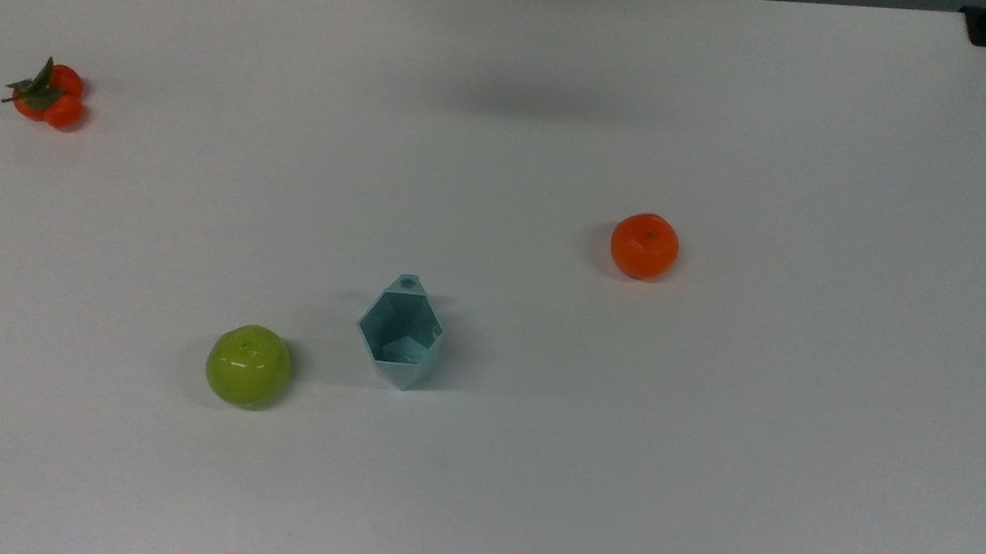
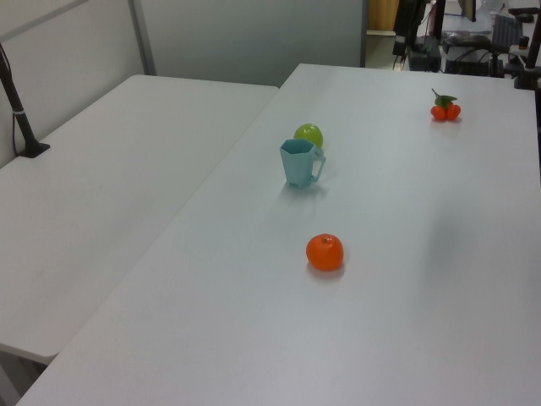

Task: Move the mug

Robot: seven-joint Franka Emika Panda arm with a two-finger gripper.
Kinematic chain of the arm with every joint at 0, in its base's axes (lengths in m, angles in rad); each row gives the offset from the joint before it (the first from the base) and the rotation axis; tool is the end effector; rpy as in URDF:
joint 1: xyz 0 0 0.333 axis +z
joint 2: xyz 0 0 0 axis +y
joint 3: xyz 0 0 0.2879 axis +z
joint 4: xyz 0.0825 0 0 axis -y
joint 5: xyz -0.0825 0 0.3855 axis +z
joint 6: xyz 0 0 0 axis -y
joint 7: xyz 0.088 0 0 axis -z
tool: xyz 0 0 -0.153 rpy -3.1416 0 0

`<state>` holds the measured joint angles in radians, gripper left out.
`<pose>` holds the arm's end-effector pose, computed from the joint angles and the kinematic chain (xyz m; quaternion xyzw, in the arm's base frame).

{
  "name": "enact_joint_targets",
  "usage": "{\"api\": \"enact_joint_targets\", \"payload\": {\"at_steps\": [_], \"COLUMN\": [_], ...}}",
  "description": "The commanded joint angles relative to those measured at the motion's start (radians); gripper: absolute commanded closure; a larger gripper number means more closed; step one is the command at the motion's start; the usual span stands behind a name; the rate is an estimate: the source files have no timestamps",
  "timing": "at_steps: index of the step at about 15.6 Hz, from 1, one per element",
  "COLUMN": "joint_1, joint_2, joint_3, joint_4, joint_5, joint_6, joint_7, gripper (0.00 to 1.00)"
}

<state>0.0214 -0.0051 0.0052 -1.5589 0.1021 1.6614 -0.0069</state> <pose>0.5684 0.0299 0.5684 -0.9971 -0.0148 -0.0532 0.0515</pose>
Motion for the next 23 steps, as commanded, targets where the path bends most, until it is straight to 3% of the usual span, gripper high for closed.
{"api": "enact_joint_targets", "payload": {"at_steps": [1,23], "joint_1": [0.005,0.005], "joint_2": [-0.039,0.016], "joint_3": [-0.004,-0.004], "joint_4": [-0.055,-0.021], "joint_5": [-0.010,0.002], "joint_6": [0.032,0.037], "joint_7": [-0.010,-0.005], "gripper": [0.00,0.03]}}
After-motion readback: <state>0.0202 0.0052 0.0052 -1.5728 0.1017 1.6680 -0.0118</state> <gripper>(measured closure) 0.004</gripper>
